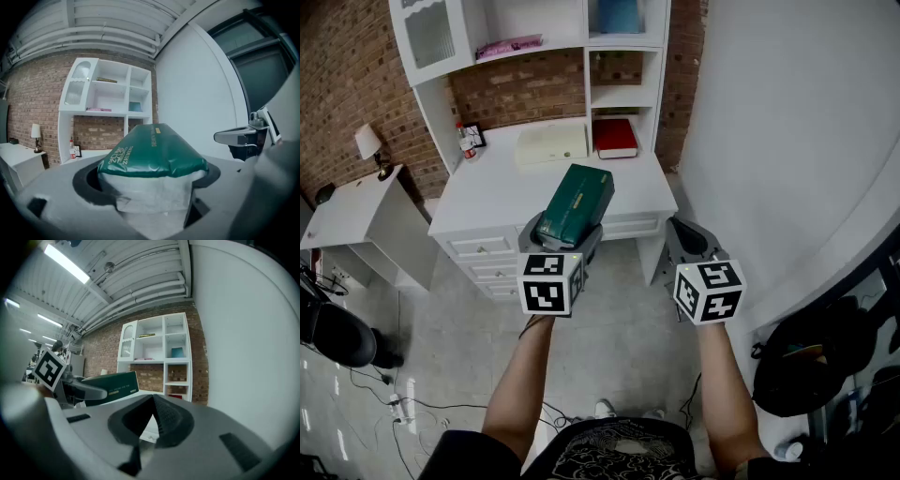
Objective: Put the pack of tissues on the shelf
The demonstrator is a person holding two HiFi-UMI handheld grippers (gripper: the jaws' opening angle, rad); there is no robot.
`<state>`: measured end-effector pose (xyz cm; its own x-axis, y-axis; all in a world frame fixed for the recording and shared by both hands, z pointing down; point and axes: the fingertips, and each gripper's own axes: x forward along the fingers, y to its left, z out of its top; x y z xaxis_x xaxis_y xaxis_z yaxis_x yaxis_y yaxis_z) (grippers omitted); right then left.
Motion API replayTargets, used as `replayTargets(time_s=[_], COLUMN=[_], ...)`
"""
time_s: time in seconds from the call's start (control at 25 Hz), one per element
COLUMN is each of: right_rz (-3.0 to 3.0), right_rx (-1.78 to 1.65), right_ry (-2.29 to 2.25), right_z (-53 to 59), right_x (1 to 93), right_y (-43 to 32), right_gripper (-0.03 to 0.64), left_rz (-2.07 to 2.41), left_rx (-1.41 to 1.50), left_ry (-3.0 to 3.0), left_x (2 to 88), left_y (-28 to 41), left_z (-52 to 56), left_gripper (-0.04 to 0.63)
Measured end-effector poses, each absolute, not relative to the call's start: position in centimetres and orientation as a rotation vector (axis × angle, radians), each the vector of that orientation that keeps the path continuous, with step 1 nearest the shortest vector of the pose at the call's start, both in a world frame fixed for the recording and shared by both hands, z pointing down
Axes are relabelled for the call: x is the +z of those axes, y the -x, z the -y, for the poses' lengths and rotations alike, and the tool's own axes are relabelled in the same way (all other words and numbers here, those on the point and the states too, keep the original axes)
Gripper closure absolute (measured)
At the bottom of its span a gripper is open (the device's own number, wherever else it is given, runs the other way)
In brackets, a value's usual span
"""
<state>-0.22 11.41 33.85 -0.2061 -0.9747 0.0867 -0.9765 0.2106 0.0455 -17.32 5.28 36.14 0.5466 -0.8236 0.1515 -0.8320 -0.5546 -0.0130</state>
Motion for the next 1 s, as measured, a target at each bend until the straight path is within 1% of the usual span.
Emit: replayTargets(time_s=[0.64, 1.0], right_rz=[2.353, 2.366], right_rx=[0.018, 0.01], right_ry=[-1.923, -1.922], right_z=[-9.5, -5.4], right_x=[33.8, 34.0], right_y=[0.5, -2.1], right_gripper=[0.613, 0.614], left_rz=[1.409, 1.438], left_rx=[0.179, 0.197], left_ry=[-2.725, -2.72], left_x=[35.9, 36.2], left_y=[17.4, 15.6], left_z=[-3.2, 0.9], left_gripper=[0.132, 0.132])
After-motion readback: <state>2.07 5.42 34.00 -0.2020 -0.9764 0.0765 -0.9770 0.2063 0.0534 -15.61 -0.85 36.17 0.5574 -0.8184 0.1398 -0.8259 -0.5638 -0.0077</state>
